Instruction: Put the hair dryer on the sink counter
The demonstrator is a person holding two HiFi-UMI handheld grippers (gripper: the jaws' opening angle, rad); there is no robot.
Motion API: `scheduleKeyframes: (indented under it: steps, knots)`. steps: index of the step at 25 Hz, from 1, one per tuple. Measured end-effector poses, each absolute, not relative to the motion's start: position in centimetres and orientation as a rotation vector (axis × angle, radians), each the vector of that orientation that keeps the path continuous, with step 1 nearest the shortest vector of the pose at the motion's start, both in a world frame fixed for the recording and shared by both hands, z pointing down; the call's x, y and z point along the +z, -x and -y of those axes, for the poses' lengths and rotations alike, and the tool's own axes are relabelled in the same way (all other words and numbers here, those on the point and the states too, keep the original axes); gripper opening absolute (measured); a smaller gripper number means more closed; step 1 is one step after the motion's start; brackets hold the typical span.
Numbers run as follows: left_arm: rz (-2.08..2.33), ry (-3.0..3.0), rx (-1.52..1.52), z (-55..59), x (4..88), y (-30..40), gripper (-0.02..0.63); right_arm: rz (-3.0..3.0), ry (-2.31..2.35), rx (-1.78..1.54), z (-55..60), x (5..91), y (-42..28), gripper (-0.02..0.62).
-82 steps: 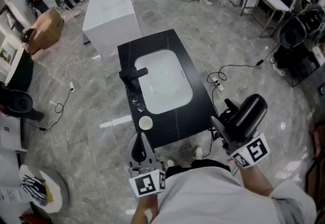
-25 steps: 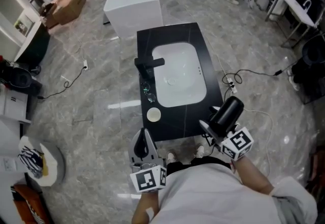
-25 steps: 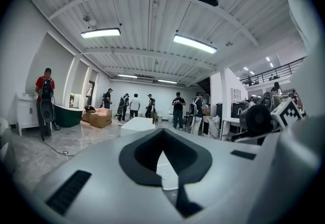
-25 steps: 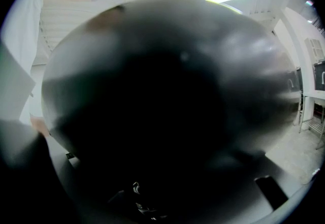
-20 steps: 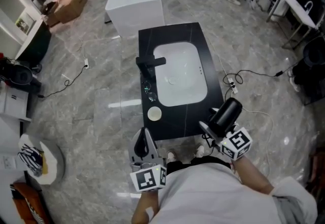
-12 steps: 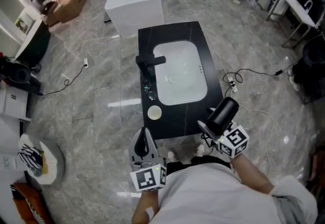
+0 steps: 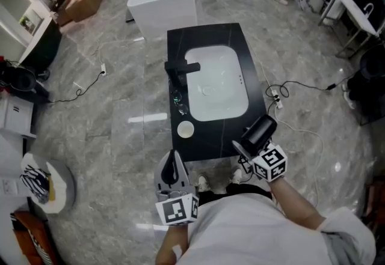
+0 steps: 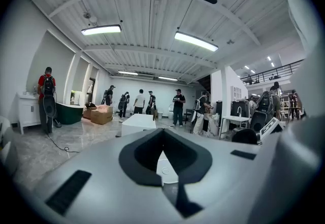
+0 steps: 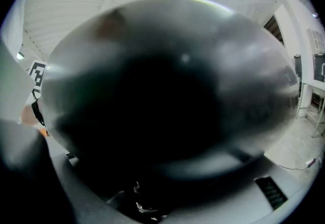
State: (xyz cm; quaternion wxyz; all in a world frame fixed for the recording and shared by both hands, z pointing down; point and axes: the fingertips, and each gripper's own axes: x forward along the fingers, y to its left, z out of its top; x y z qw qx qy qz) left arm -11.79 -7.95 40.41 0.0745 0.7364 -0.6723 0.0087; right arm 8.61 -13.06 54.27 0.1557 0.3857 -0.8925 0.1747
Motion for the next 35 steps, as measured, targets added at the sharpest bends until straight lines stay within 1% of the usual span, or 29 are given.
scheduleKeyframes:
  steps: [7, 35]
  knots:
    - [2.033, -2.19, 0.023, 7.4, 40.4, 12.2, 0.003, 2.492, -1.074, 0.528, 13.0, 57.4, -8.2, 0.247]
    - [2.056, -2.143, 0.017, 7.5, 41.5, 12.9, 0.003, 2.312, -0.987, 0.706, 15.5, 64.4, -7.2, 0.239]
